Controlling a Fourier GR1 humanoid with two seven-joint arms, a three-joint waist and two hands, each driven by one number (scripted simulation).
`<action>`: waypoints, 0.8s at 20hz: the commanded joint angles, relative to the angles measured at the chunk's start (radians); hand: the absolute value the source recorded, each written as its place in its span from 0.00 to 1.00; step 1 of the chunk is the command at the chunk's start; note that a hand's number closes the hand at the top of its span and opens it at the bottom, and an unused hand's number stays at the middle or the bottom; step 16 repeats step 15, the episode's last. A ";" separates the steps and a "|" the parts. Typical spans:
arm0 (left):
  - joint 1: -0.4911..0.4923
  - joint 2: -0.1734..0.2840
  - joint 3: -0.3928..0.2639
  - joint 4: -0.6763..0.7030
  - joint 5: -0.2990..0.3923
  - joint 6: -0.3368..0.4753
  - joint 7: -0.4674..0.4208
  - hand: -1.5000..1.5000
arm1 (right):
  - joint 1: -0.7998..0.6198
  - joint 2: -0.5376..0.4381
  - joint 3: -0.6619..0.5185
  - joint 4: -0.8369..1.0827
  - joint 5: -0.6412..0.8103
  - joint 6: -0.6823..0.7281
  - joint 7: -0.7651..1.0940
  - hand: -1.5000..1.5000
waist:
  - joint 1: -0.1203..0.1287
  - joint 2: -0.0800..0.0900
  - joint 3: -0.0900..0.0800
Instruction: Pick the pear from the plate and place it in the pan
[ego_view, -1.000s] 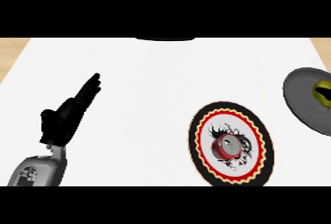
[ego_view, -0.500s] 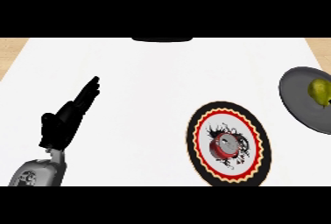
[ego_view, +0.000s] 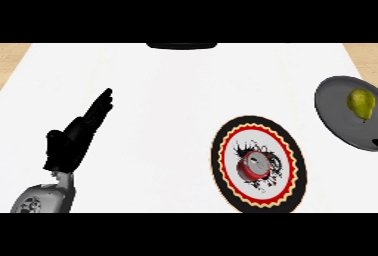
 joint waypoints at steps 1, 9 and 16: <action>0.030 0.025 0.028 -0.086 0.024 -0.023 0.065 0.50 | 0.128 0.070 0.010 -0.093 -0.051 0.056 -0.049 0.00 | -0.015 -0.008 -0.003; -0.025 -0.016 0.048 0.052 -0.025 -0.020 -0.024 0.50 | 0.266 0.204 0.110 -0.380 -0.129 0.022 -0.003 0.00 | -0.015 -0.005 -0.003; -0.006 -0.068 0.008 0.058 -0.075 0.007 -0.030 0.50 | 0.391 0.282 0.137 -0.481 -0.155 -0.012 -0.035 0.00 | -0.013 -0.003 -0.002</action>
